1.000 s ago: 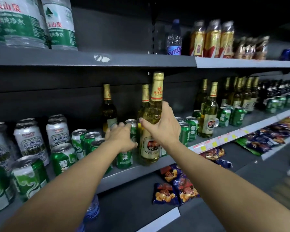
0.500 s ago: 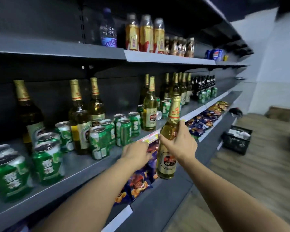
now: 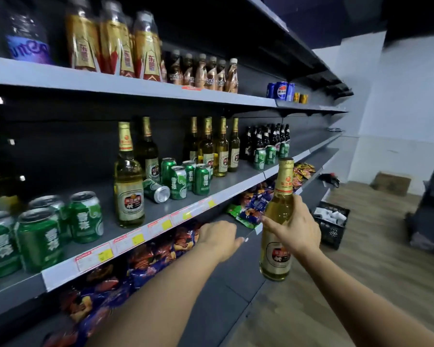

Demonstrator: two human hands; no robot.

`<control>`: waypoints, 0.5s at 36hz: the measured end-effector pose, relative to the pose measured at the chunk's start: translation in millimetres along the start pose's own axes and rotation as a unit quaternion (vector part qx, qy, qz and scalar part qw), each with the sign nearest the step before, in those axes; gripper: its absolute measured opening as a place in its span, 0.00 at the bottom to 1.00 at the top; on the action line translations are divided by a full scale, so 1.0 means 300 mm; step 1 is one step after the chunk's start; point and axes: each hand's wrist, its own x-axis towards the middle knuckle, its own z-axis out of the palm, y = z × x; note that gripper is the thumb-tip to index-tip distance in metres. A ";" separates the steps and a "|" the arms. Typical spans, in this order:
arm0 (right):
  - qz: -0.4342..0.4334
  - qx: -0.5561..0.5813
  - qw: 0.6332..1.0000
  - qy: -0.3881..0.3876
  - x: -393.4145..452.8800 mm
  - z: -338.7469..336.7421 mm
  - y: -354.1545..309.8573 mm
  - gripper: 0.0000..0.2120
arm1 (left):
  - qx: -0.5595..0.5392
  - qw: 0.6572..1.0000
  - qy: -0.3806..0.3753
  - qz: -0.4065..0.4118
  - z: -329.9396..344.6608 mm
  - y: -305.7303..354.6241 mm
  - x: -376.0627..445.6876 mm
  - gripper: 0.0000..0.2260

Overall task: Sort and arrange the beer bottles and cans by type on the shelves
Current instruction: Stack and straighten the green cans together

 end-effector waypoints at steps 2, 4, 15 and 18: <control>0.002 0.009 1.000 -0.004 0.079 0.012 0.048 0.34 | -0.002 1.000 0.000 -0.007 0.002 0.029 0.084 0.20; 0.002 0.023 1.000 -0.003 0.162 0.035 0.083 0.34 | -0.001 1.000 0.004 -0.014 0.003 0.045 0.170 0.20; -0.031 0.105 0.994 0.008 0.659 0.251 0.088 0.32 | 0.013 0.997 0.051 -0.056 -0.024 -0.050 0.659 0.20; -0.055 0.114 0.992 0.003 0.799 0.320 0.064 0.30 | 0.021 0.994 0.078 -0.069 -0.058 -0.089 0.794 0.18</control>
